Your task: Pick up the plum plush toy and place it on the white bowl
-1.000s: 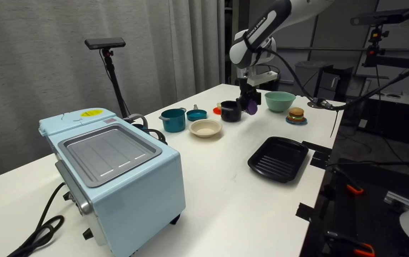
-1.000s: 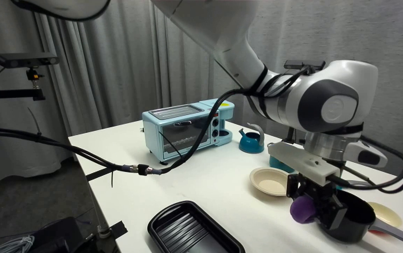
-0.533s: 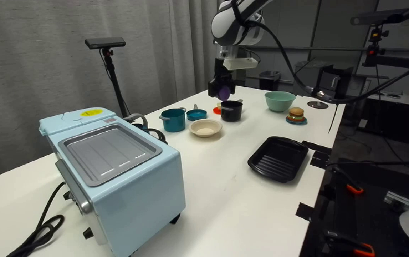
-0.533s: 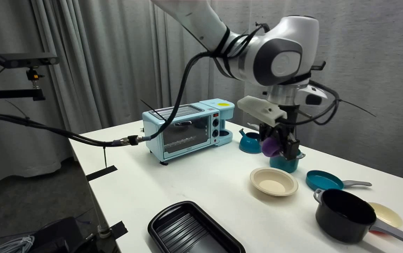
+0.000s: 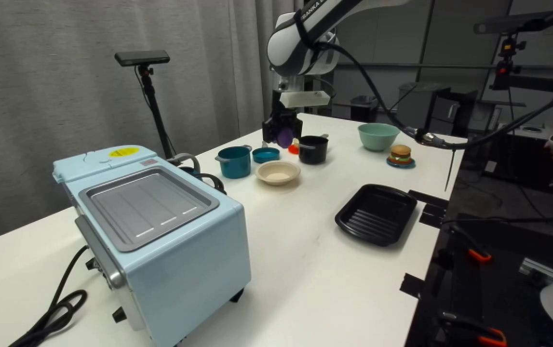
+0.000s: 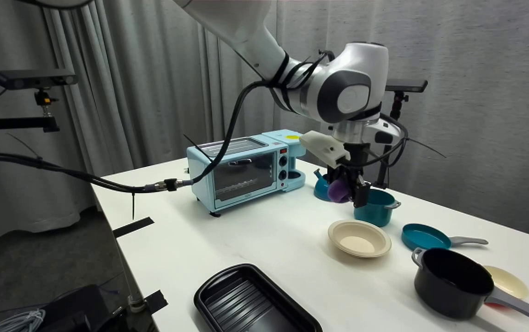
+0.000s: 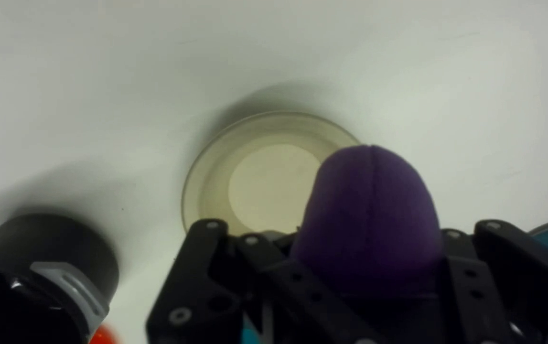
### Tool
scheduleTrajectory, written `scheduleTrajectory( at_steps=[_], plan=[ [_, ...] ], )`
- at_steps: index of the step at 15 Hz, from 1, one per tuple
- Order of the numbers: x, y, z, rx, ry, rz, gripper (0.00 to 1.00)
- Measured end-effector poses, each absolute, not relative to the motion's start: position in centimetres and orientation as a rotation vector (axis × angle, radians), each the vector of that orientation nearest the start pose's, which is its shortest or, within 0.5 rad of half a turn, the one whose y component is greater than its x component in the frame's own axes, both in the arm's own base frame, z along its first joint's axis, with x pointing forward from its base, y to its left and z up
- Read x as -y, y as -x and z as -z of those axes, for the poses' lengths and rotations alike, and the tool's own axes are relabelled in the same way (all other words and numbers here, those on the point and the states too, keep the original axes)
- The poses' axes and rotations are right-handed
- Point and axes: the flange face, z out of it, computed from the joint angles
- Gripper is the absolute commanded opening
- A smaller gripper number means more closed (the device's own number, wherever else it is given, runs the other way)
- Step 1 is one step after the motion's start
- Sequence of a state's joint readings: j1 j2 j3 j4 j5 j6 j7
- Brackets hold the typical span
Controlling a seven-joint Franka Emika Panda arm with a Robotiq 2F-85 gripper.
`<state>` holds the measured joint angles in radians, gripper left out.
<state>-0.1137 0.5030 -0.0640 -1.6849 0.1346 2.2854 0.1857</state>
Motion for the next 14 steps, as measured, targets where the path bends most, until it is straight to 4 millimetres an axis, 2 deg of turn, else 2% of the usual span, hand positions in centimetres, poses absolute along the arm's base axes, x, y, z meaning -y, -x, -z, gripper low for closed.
scheduleTrajectory(
  at_steps=[5, 14],
  plan=[
    [12.4, -68.6, -27.5, -0.718, 2.997, 0.092, 0.00],
    [14.5, -70.4, -23.3, -0.774, 3.019, 0.064, 0.00]
  ],
)
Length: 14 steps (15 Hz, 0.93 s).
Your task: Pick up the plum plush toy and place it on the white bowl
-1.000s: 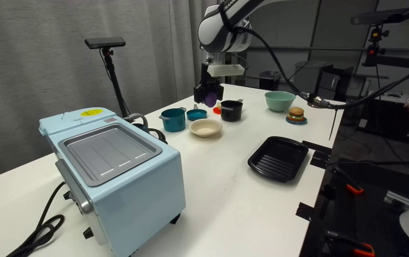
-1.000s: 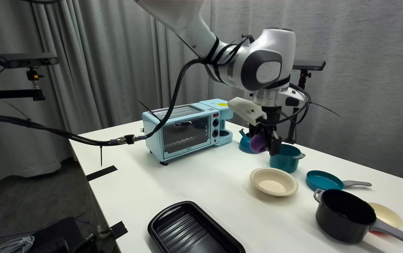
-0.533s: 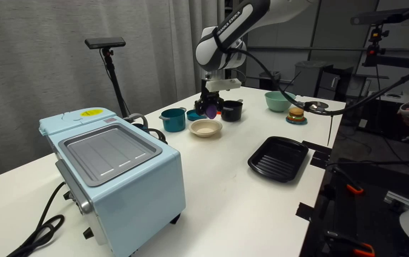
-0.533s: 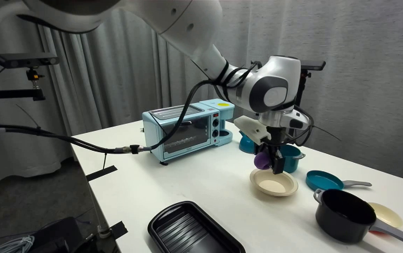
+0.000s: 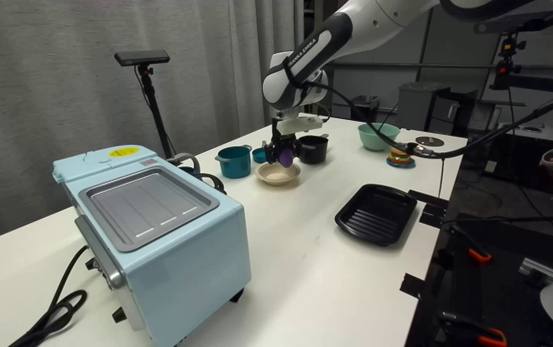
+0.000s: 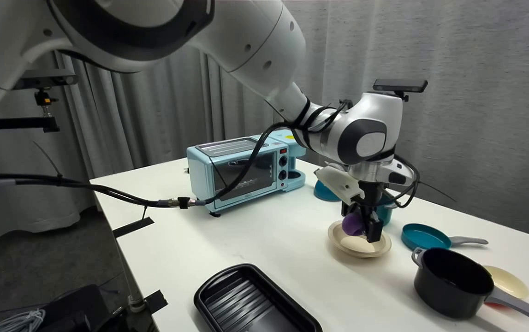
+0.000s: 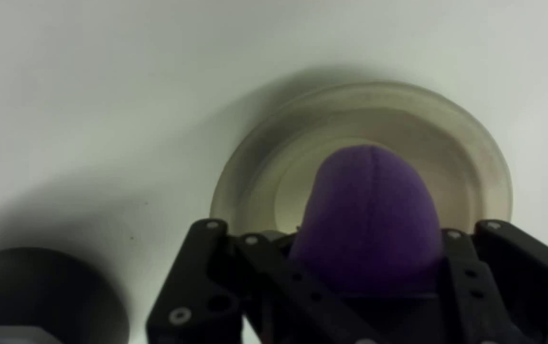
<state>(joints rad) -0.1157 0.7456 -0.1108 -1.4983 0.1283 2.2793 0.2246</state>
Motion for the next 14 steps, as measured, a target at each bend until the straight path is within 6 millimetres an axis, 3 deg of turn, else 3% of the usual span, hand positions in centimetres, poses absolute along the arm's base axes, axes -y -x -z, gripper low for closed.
scheduleTrajectory(
  at_steps=[3, 4, 5, 14],
  plan=[
    [14.9, -70.7, -21.9, -0.777, 3.028, 0.050, 0.00],
    [15.0, -70.8, -21.5, -0.778, 3.030, 0.046, 0.25],
    [15.1, -70.9, -21.2, -0.779, 3.032, 0.042, 0.26],
    [15.2, -71.2, -20.6, -0.777, 3.033, -0.028, 0.93]
  ],
)
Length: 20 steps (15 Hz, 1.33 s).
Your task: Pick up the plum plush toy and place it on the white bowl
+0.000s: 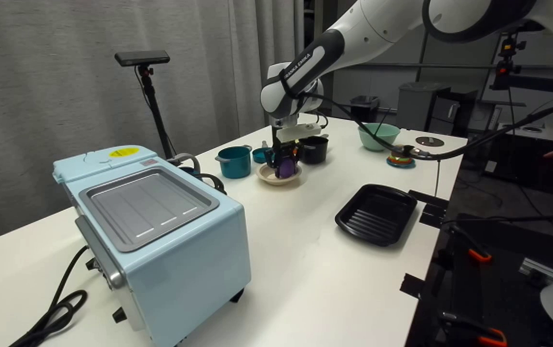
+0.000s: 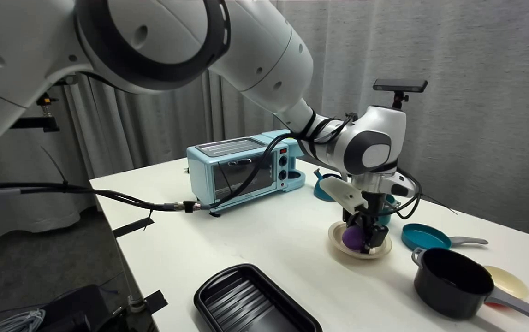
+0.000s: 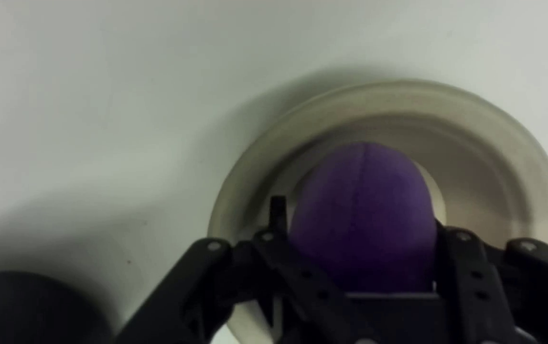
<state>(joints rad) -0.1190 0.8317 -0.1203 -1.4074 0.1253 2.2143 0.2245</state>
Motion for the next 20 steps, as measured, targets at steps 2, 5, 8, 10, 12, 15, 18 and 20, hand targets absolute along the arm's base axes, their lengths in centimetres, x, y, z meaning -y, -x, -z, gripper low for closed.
scheduleTrajectory(
  at_steps=[2, 5, 8, 10, 12, 15, 18, 20],
  plan=[
    [15.4, -71.1, -20.7, -0.781, 3.032, -0.026, 1.00],
    [15.7, -71.1, -21.0, -0.787, 3.030, -0.018, 1.00],
    [16.0, -71.1, -21.8, -0.793, 3.029, 0.000, 1.00],
    [16.3, -71.1, -22.8, -0.798, 3.028, 0.021, 1.00],
    [16.6, -71.0, -24.1, -0.803, 3.026, 0.046, 1.00],
    [17.0, -70.4, -26.1, -0.812, 3.021, 0.090, 1.00],
    [17.5, -69.5, -27.6, -0.825, 3.015, 0.122, 1.00],
    [18.0, -68.7, -28.4, -0.836, 3.011, 0.139, 1.00]
  ],
)
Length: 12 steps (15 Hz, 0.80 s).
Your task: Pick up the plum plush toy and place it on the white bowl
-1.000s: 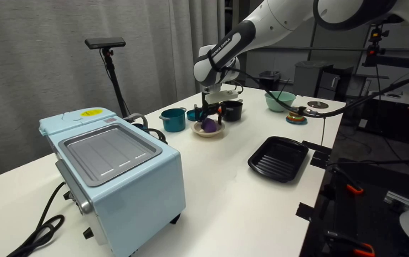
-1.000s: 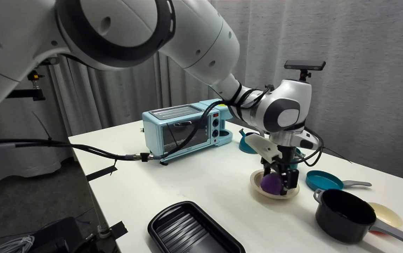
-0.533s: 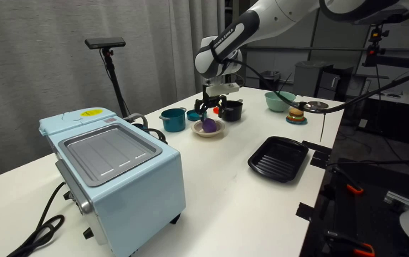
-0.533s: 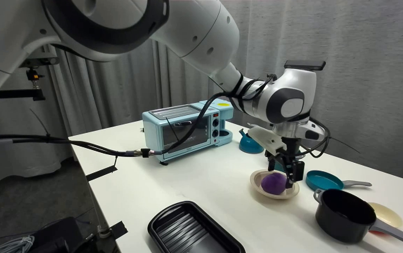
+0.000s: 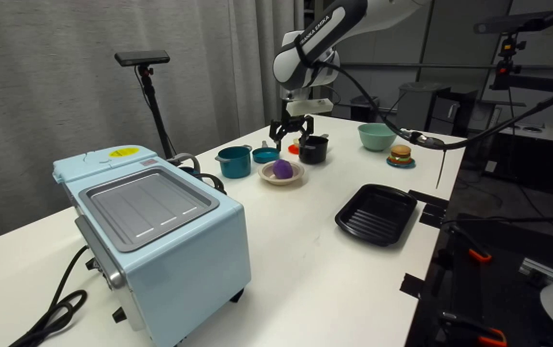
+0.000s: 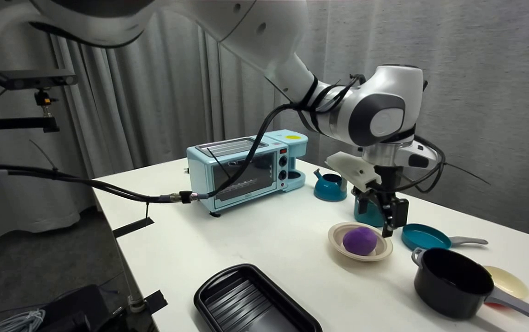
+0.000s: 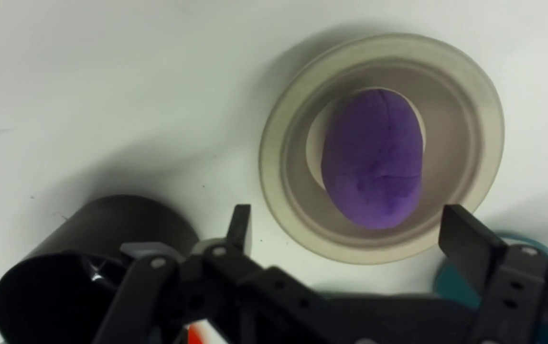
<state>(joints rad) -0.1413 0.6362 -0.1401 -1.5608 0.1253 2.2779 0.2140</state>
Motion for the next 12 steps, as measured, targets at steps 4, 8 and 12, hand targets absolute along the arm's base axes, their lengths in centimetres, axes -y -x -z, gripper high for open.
scheduleTrajectory(
  at_steps=[4, 8, 12],
  plan=[
    [18.8, -67.1, -29.6, -0.848, 3.001, 0.144, 1.00],
    [18.8, -66.7, -29.7, -0.849, 2.999, 0.140, 1.00],
    [18.8, -66.7, -29.6, -0.850, 3.000, 0.139, 1.00]
  ],
)
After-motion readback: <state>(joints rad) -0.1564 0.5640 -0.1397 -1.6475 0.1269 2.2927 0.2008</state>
